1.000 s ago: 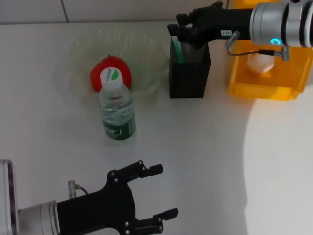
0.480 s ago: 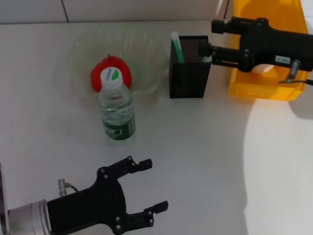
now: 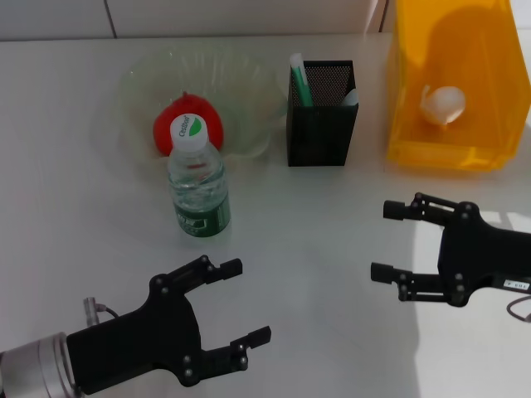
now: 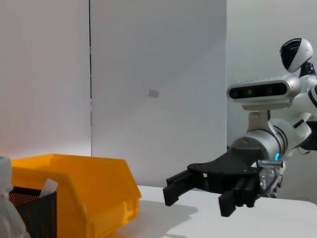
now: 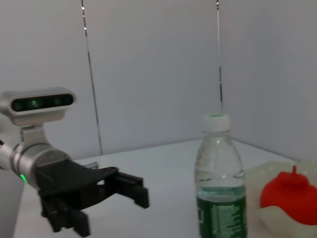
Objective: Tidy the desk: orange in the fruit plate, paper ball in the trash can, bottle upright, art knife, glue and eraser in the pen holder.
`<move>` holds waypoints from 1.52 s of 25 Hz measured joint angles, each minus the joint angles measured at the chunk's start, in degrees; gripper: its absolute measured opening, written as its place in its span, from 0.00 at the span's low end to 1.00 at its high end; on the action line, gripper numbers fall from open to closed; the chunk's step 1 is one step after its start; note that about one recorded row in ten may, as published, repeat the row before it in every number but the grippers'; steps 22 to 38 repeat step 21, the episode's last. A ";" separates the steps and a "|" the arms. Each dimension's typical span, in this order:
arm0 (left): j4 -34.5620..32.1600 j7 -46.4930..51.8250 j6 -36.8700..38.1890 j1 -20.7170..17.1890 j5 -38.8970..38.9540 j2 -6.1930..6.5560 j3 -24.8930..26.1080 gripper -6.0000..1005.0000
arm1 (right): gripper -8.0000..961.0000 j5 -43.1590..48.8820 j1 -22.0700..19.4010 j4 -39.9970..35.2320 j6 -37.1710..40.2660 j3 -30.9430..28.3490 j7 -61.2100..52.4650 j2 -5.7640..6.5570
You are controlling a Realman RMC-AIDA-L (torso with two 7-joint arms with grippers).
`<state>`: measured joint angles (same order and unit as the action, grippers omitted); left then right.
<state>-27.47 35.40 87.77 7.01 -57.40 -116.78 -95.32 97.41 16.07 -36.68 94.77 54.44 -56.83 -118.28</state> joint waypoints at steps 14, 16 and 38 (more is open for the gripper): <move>-0.04 3.15 0.20 0.19 -0.34 0.99 0.90 0.81 | 0.85 2.78 -0.86 4.45 4.63 -0.43 1.47 0.54; -0.04 3.18 0.21 0.20 -0.35 1.04 0.90 0.81 | 0.85 2.79 -0.86 4.45 4.63 -0.43 1.58 0.53; 0.63 3.19 0.21 0.47 -0.35 1.20 0.86 0.81 | 0.85 2.85 -1.03 4.36 4.68 -0.74 2.56 0.22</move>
